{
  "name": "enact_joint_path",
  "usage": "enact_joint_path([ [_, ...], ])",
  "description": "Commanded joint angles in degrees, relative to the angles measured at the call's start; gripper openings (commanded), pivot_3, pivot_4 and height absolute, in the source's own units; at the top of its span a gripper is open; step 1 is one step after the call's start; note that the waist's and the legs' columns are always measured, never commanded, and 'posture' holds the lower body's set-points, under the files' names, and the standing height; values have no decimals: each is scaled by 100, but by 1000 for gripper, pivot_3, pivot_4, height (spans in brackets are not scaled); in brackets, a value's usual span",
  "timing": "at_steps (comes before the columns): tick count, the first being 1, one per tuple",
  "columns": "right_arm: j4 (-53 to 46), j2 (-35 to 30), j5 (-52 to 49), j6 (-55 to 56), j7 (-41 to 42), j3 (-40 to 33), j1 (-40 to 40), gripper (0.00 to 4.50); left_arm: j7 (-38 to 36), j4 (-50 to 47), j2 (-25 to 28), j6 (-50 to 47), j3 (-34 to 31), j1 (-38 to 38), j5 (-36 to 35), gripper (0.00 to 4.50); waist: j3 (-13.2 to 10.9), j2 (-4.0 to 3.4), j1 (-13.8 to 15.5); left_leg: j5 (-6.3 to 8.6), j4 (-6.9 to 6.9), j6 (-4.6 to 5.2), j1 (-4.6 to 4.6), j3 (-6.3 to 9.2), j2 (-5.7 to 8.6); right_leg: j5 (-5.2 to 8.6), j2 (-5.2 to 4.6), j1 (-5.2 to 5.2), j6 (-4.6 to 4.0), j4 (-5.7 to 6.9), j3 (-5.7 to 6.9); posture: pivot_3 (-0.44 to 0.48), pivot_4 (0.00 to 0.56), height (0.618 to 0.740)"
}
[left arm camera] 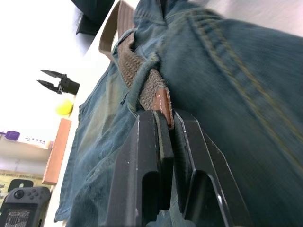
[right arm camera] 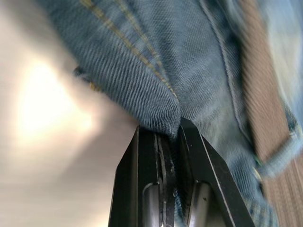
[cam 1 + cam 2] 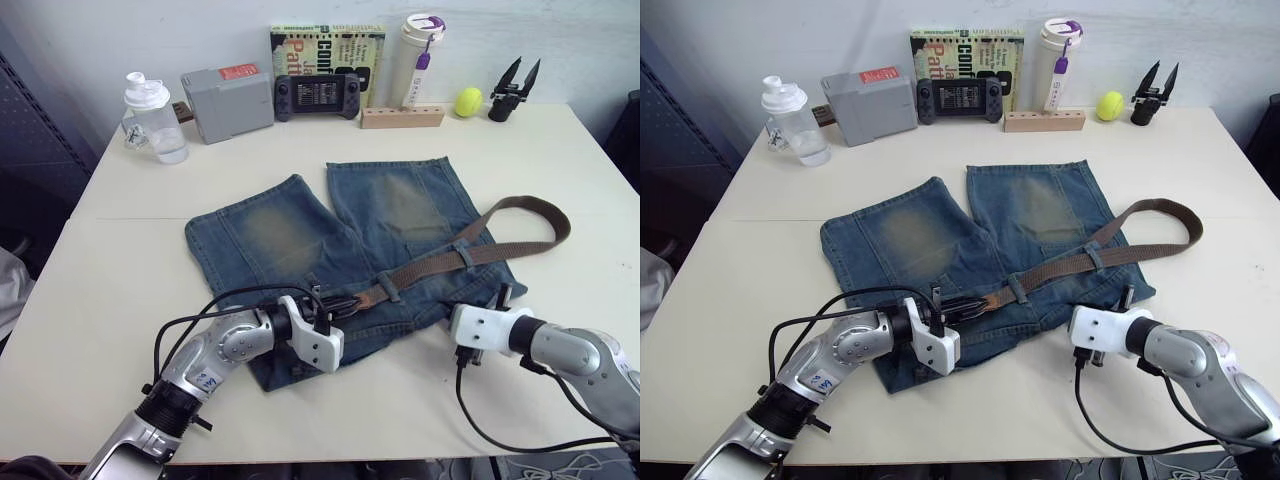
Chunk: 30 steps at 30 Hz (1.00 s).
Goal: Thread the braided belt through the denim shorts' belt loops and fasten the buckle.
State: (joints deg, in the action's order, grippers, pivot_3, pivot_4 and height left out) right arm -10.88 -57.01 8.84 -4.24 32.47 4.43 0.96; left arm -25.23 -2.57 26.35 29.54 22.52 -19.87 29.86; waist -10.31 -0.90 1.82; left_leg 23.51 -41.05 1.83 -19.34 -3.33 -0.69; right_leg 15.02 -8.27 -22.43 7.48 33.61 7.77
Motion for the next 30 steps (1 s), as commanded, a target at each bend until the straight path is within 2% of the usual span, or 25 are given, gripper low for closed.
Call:
enact_joint_path([
  [1, 985, -46, 315, -977, -328, -528, 87, 40, -55, -382, 143, 9, -82, 71, 72, 0, 0, 0, 42, -1, 0, 2, -1, 1, 3, 0, -4, 0, 0, 0, 1, 0, 150, 726],
  [10, 1398, 170, 380, -1852, -662, -747, 563, 40, -155, -696, 459, 114, -127, 340, -41, 0, -4, -12, 126, -2, -1, 9, -22, 13, 12, -1, -13, -8, 2, -2, 15, 0, 150, 726],
  [21, -94, 630, -213, -2525, 64, -841, 126, 40, -80, -649, 332, 87, -99, 309, -41, 0, -4, -13, 99, -4, 5, 6, -23, 12, 0, -2, 5, -9, 4, -4, 17, 0, 150, 726],
  [25, -553, 665, -474, -2871, 349, -1133, -95, 1714, -50, -605, 331, 122, -110, 313, -41, 0, -3, -13, 73, -4, 6, 3, -20, 10, -6, -2, 14, -9, 4, -4, 13, 0, 150, 726],
  [30, -887, 279, -1282, -3283, 1208, -2177, -254, 4086, 3, -599, 363, 160, -145, 325, -47, 0, -5, -15, 41, -3, 10, 2, -20, 10, -7, -1, 15, -11, 3, -8, 9, 0, 150, 726],
])
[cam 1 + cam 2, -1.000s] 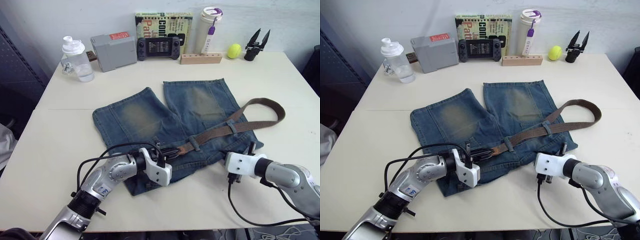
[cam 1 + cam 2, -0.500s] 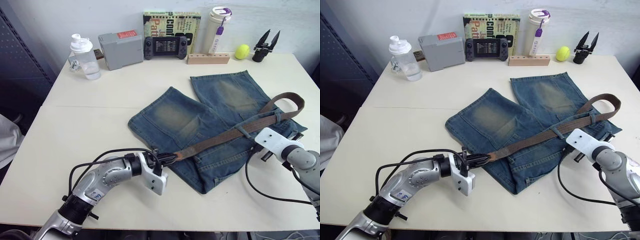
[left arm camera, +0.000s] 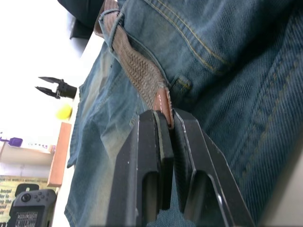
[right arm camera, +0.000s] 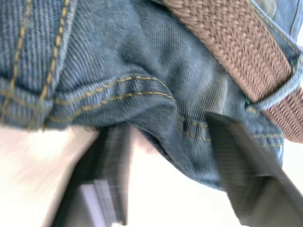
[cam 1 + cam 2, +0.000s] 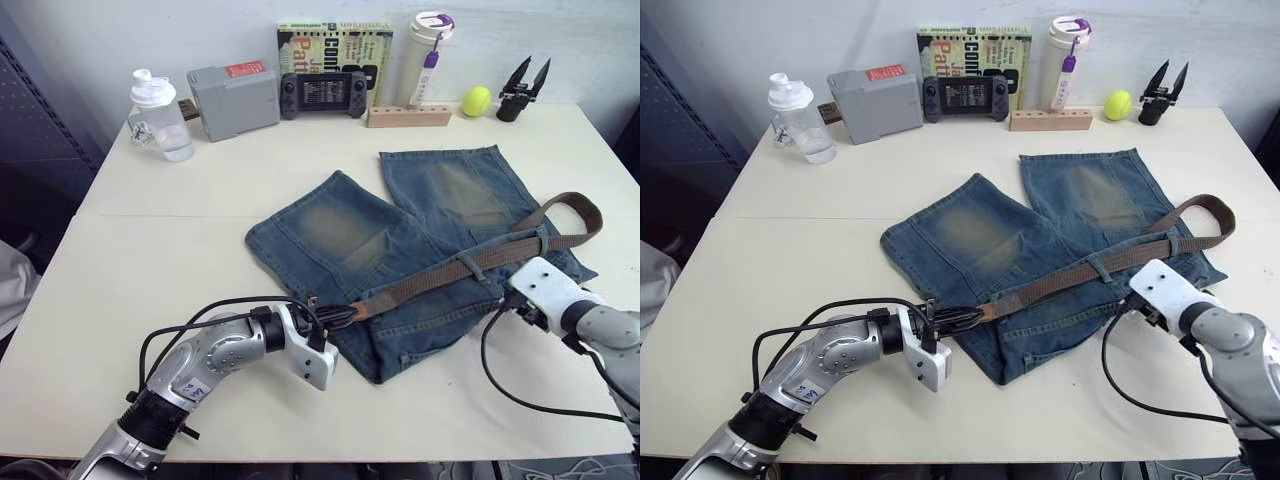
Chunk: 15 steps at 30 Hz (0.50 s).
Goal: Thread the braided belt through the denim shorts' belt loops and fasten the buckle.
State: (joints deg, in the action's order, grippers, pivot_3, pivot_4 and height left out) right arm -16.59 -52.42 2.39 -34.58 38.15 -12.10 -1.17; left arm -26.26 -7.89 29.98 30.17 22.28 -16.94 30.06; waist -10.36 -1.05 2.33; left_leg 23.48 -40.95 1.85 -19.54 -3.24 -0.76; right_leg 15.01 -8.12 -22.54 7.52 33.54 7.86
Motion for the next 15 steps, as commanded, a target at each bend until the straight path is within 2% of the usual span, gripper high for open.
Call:
enact_joint_path([
  [1, -445, -266, -959, -447, 911, -772, -6, 4461, 113, -68, 13, 107, -134, 35, -74, 0, -5, -6, -16, 0, -1, 0, 0, 0, 0, 0, 0, 0, 0, 0, 0, 0, 150, 726],
  [5, -1260, -416, -2704, -2007, 1780, -1488, 311, 4461, 149, -37, 65, 182, -193, 55, -90, 0, -20, -33, -39, 1, -2, 2, -1, -2, 1, 0, -3, -4, 0, 2, -6, 0, 150, 726],
  [8, -1618, 99, -4516, -4117, 1683, -1968, 1216, 4461, 167, -54, 77, 218, -234, 71, -100, 0, -23, -28, -74, 1, -2, 2, -3, 2, -3, 0, -3, -7, -1, 4, -5, 0, 150, 726],
  [11, -1651, 1291, -5811, -5610, 1025, -2281, 1938, 4461, 242, -70, 91, 293, -292, 73, -44, 0, -25, -17, -84, 2, -3, 0, -4, 9, -5, 1, -6, -7, -5, 4, -2, 0, 150, 726],
  [15, -1149, 2547, -7537, -5792, -825, -2425, 1760, 4461, 375, -77, 130, 413, -348, 94, 77, 0, -24, -19, -57, 3, -10, -2, -35, 35, 9, 3, -26, -28, -9, 24, 2, 0, 150, 726],
])
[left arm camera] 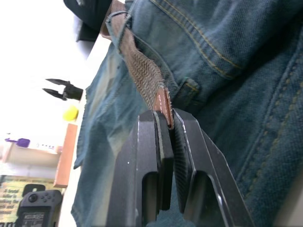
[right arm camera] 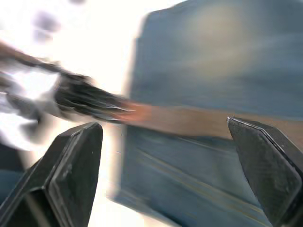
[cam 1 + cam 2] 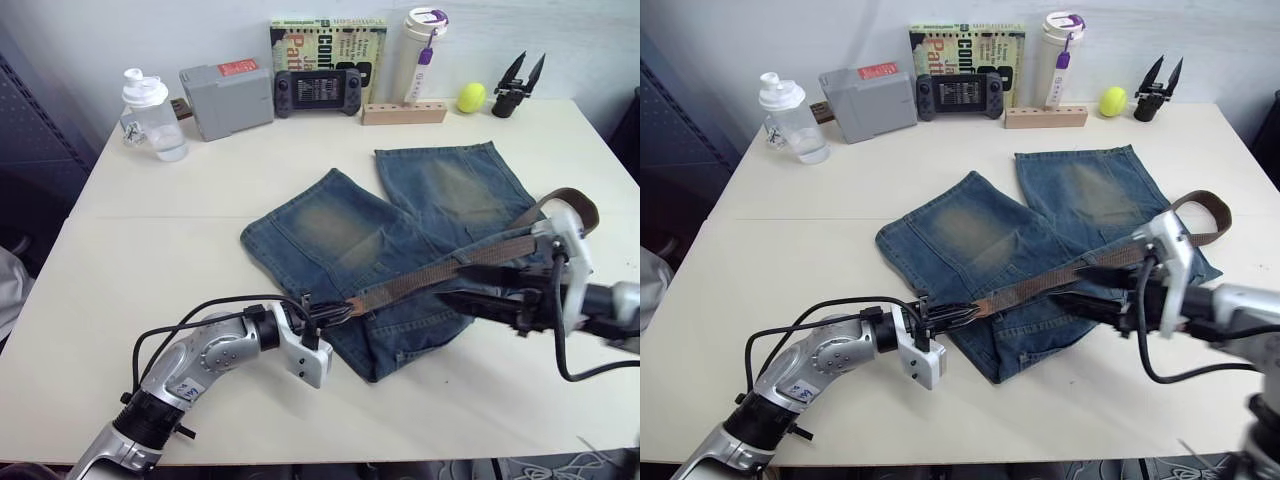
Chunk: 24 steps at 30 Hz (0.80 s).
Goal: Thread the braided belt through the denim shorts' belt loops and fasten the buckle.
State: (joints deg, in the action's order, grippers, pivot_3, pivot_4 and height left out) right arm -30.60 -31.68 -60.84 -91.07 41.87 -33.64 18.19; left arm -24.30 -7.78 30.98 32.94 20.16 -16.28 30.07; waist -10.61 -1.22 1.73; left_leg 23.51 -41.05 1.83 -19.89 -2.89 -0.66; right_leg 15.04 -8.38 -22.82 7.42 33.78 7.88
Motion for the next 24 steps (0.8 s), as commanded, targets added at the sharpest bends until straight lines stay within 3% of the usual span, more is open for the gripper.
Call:
enact_joint_path([
  [1, 345, 719, -1637, -143, -1674, -288, -297, 4461, 218, -94, 36, 159, -147, 27, 106, 0, 1, -3, 2, 0, -4, 0, -13, 5, 6, 0, -3, -6, 0, 0, 8, 0, 150, 726],
  [3, 571, 540, -3562, 1147, -3415, 415, -984, 4461, 278, -115, 41, 174, -169, 13, 143, 0, 1, -3, -4, -2, -9, 4, -36, 2, 20, -1, -9, -37, 1, 13, 20, 0, 150, 726],
  [6, 598, 601, -4908, 2372, -5038, 1162, -1552, 4461, 314, -142, 27, 184, -186, -11, 178, 0, 3, 0, -28, -9, -3, 16, -50, -10, 62, -8, -17, -60, 14, 22, 25, 0, 150, 726],
  [13, 339, 1017, -5216, 4007, -6517, 1888, -1644, 4461, 361, -124, 30, 292, -182, -67, 219, 0, 3, -3, -41, -13, 4, 13, -39, -50, 55, -9, -13, -62, 19, 12, 31, 0, 150, 726],
  [19, 420, 1084, -5216, 4490, -6949, 2101, -1542, 4461, 358, -134, 22, 317, -179, -104, 212, 0, 3, -3, -27, -13, 3, 14, -42, -63, 44, -11, -14, -66, 22, 11, 22, 0, 150, 726],
  [22, 453, 1135, -5216, 4657, -7009, 2144, -1489, 3705, 343, -129, 36, 318, -181, -112, 199, 0, 3, -3, -33, -13, 4, 14, -42, -72, 27, -11, -13, -67, 22, 11, 22, 0, 150, 726],
  [24, 444, 1162, -5216, 4731, -7021, 2188, -1455, 2745, 332, -123, 43, 316, -177, -119, 200, 0, 3, -3, -30, -13, 4, 14, -42, -78, 24, -11, -12, -68, 22, 11, 22, 0, 150, 726],
])
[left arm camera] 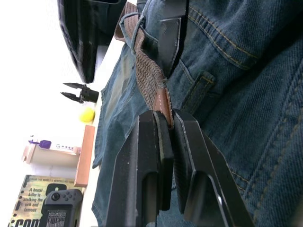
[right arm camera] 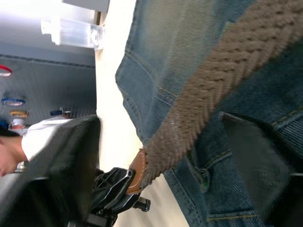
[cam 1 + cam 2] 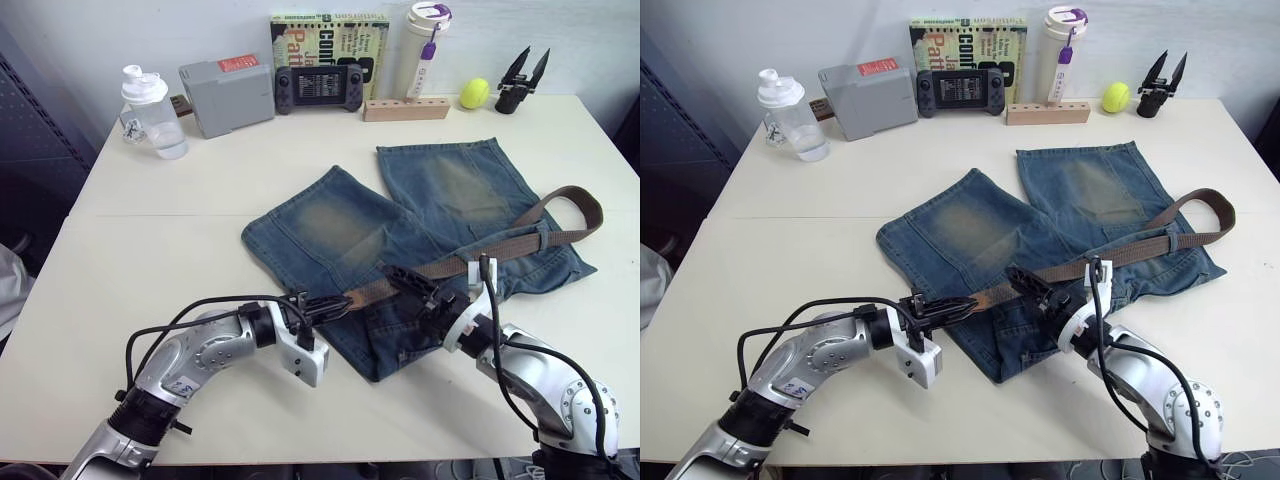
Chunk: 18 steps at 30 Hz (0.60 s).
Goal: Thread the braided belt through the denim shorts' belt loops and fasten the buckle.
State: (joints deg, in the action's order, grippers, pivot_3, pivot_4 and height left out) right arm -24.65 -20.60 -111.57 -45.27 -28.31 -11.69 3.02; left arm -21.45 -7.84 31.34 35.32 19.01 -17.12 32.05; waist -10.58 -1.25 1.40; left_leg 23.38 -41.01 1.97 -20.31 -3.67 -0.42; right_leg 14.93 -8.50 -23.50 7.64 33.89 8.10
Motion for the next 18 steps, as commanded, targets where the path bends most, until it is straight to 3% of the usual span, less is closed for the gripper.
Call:
enact_joint_path([
  [1, -159, 73, -143, 185, -13, 30, 83, 2312, 43, -105, 4, 76, -56, -51, 5, 0, 0, 0, 3, 0, 0, 0, 0, 0, 0, 0, 0, 0, 0, 0, 0, 0, 150, 726],
  [5, -154, 127, -143, 299, -48, 100, 135, 585, 83, -32, 2, 109, -38, -68, 42, 0, 0, 0, 0, 0, 0, 1, 0, -1, -3, 0, 0, -2, 0, 0, -1, 0, 150, 726],
  [7, -121, 138, -143, 372, -58, 101, 179, 98, 92, -12, 7, 130, -38, -59, 8, 0, 0, 0, -4, 0, 0, 1, 0, 0, -4, 0, 1, -3, 0, 0, -1, 0, 150, 726],
  [8, -111, 137, -143, 407, -60, 104, 196, 98, 91, -5, 8, 136, -37, -57, -13, 0, 0, 0, -5, 0, 0, 1, 0, -1, -4, 0, 1, -4, 0, 0, -2, 0, 150, 726],
  [16, -55, 90, -143, 679, 328, -196, 352, 0, -407, -105, -68, -306, -93, 216, -1327, 3184, 0, -1, -4, 1, 0, 3, 0, 5, -6, 0, 0, -9, 0, 2, -9, 0, 150, 726],
  [18, 22, -79, -143, 592, 564, -413, 272, 0, -665, -298, -95, -627, -204, 459, -2220, 3184, 0, -1, -7, 2, 0, 4, 0, 4, -7, 0, 1, -10, 0, 2, -12, 0, 150, 726],
])
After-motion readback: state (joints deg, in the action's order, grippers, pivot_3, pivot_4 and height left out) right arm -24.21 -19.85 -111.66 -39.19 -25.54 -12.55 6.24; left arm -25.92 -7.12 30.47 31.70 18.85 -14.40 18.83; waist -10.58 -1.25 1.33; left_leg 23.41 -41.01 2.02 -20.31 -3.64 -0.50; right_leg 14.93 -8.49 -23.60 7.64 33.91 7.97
